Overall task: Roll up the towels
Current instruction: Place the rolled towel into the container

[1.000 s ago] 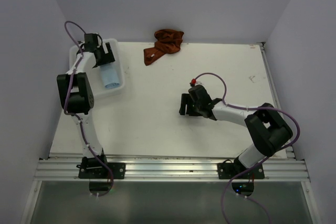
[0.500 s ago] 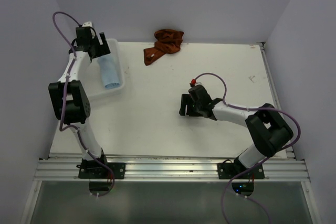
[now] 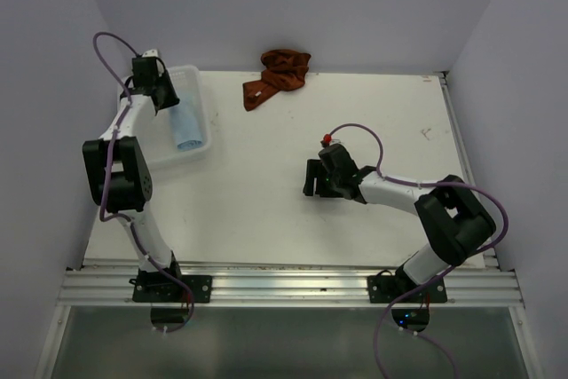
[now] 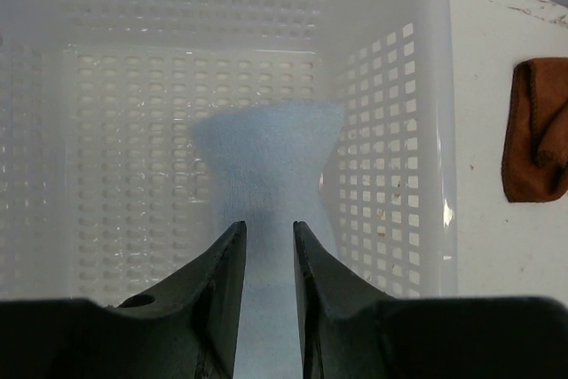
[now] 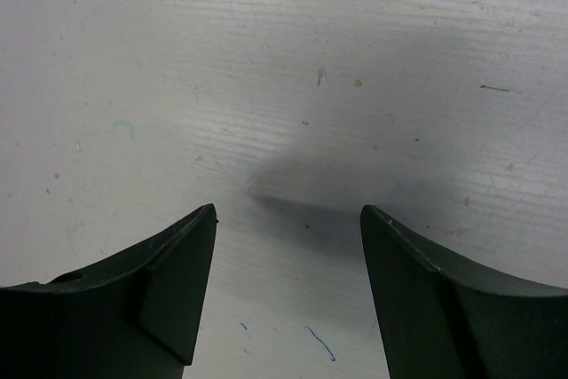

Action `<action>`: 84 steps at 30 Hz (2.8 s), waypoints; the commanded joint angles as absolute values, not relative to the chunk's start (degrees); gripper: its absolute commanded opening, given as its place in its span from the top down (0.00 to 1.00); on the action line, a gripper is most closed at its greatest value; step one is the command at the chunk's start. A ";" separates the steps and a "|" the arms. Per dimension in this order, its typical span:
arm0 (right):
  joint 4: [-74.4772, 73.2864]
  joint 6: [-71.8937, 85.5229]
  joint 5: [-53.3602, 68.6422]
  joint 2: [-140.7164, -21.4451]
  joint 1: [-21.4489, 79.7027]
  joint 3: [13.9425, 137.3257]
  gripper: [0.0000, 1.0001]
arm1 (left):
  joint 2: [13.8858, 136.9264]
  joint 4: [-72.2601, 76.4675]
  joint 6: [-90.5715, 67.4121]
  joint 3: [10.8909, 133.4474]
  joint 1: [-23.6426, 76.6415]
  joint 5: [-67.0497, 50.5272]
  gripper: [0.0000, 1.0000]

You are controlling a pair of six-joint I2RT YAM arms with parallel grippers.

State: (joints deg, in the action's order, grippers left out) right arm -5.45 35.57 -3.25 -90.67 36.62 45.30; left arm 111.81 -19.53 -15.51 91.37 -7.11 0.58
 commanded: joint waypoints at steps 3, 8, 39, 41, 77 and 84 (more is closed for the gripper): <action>-5.54 35.16 -2.02 -90.44 36.30 47.02 0.30 | 111.71 -15.03 -16.52 88.95 -7.73 0.26 0.69; -5.54 34.89 -2.11 -90.70 36.30 47.20 0.30 | 113.55 -13.80 -17.23 87.19 -7.73 -0.78 0.67; -8.88 34.01 -2.55 -87.37 36.30 48.52 0.30 | 109.70 -15.03 -16.35 91.67 -7.73 -2.81 0.25; -8.96 34.10 -2.55 -86.66 36.30 48.52 0.30 | 108.90 -14.94 -16.43 91.41 -7.73 -3.34 0.23; -14.42 36.47 -1.67 -145.09 31.46 130.76 0.46 | 73.48 -6.06 -13.62 65.39 15.91 7.03 0.00; -8.26 41.66 -0.62 -151.96 31.47 135.43 0.45 | 74.44 -6.15 -13.53 65.48 18.10 6.59 0.00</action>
